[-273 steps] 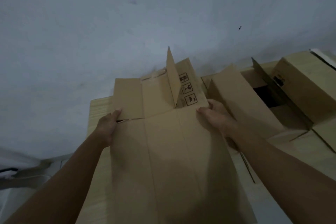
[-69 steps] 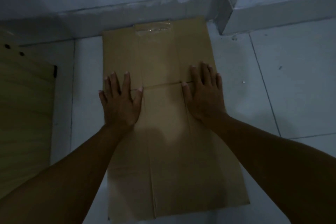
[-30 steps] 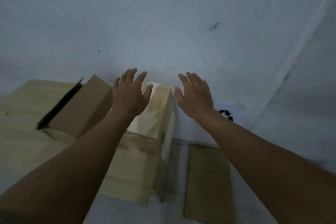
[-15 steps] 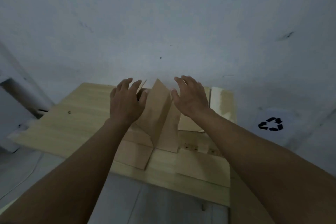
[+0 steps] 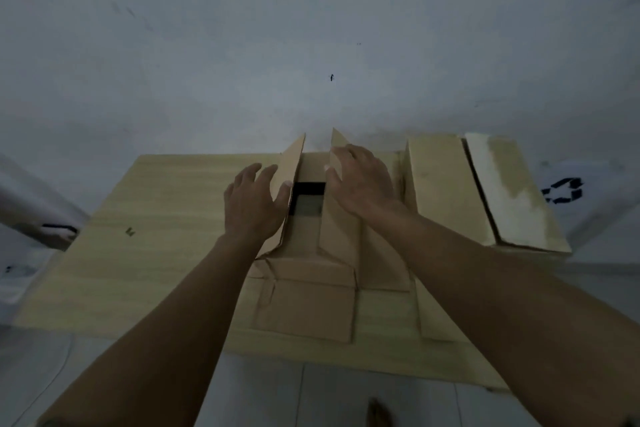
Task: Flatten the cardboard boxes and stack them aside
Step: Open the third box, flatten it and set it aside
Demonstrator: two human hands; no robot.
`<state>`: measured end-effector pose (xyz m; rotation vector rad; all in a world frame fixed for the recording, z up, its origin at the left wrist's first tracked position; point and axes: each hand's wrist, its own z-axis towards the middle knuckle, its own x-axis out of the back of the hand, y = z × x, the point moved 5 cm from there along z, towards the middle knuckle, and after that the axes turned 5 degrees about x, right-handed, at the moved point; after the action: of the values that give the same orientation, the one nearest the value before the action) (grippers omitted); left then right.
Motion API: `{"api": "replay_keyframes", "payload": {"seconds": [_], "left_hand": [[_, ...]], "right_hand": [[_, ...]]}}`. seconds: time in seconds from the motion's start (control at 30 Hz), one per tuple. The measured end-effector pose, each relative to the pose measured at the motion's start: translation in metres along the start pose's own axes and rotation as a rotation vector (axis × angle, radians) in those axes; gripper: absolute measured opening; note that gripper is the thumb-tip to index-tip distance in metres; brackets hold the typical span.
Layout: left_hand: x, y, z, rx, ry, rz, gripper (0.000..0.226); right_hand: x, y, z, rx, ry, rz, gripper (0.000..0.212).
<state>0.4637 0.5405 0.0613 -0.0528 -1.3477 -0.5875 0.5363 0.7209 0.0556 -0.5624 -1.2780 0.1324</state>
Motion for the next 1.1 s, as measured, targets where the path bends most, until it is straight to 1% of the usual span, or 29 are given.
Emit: {"api": "replay_keyframes", "payload": {"seconds": [0.17,0.3,0.43,0.5,0.57,0.7,0.77,0.9,0.97,1.03,1.1], "left_hand": [[-0.046,-0.016,0.031,-0.061,-0.16,-0.067,0.056],[-0.084,-0.017,0.046,-0.116,-0.352,-0.114,0.064],[-0.105,-0.025,0.056,-0.168,-0.48,-0.103,0.071],[-0.11,-0.028,0.059,-0.243,-0.506,-0.067,0.072],[-0.109,-0.029,0.063,-0.265,-0.528,-0.063,0.074],[-0.097,-0.036,0.076,-0.212,-0.535,-0.058,0.078],[-0.088,-0.046,0.087,-0.171,-0.477,-0.056,0.076],[-0.077,-0.075,0.101,-0.095,-0.363,-0.006,0.063],[-0.079,-0.091,0.101,-0.043,-0.364,0.05,0.069],[-0.085,-0.108,0.098,0.008,-0.384,0.102,0.083],[-0.092,-0.12,0.096,0.032,-0.364,0.161,0.091]], "right_hand": [[-0.037,0.003,0.005,-0.199,-0.024,-0.009,0.041],[-0.063,0.003,0.007,-0.407,-0.034,0.025,0.044],[-0.083,-0.008,0.015,-0.47,-0.047,0.044,0.037],[-0.085,-0.012,0.021,-0.492,-0.033,0.036,0.046],[-0.077,-0.011,0.025,-0.525,-0.032,-0.006,0.055],[-0.058,0.006,0.029,-0.604,-0.013,-0.166,0.062],[-0.056,0.019,0.026,-0.653,0.01,-0.193,0.07],[-0.066,0.036,0.019,-0.719,-0.028,-0.235,0.09],[-0.069,0.041,0.017,-0.731,-0.021,-0.261,0.096],[-0.072,0.046,0.015,-0.744,-0.034,-0.284,0.095],[-0.077,0.054,0.011,-0.751,-0.078,-0.326,0.095]]}}
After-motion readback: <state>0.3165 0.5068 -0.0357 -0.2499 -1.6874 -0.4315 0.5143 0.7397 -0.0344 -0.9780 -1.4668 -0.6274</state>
